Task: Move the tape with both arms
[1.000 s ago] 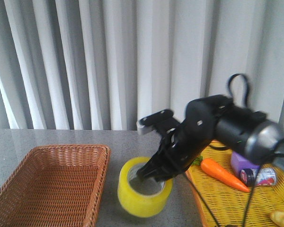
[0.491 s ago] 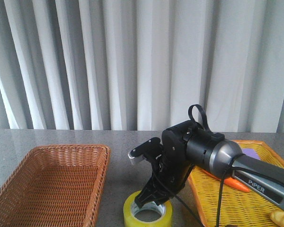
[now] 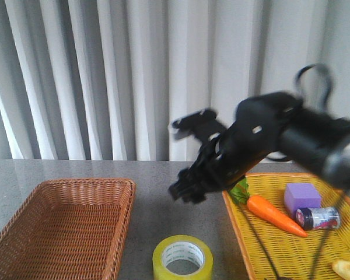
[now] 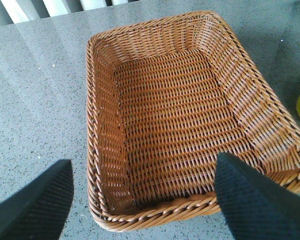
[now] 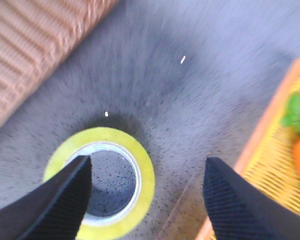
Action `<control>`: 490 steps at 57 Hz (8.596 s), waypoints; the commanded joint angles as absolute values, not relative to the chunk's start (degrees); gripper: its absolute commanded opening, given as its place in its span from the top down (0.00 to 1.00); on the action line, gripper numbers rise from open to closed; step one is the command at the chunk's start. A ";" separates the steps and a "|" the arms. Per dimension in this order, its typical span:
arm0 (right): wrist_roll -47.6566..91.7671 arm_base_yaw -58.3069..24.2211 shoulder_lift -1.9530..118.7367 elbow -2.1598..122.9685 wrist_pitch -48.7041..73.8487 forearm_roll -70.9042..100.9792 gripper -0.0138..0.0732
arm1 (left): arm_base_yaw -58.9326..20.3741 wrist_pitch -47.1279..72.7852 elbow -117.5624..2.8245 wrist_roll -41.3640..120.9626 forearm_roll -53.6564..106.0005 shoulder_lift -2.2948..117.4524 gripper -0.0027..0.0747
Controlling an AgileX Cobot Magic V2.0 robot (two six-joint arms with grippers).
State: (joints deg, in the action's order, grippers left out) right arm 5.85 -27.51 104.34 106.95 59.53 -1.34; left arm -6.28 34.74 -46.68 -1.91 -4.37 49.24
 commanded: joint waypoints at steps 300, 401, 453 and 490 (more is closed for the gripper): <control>5.74 -12.91 26.87 37.97 34.90 3.53 0.33 | -16.79 63.65 -110.23 7.58 -3.66 101.80 0.84; 5.74 -12.91 26.87 37.97 34.90 3.53 0.33 | -6.93 67.73 -107.25 6.51 0.77 93.09 0.32; 5.74 -12.91 26.87 37.97 35.40 3.58 0.33 | -6.93 33.05 -34.07 6.10 1.84 26.85 0.33; 5.74 -12.91 26.87 37.97 37.43 3.53 0.80 | -6.93 29.31 -30.87 3.66 1.84 23.61 0.98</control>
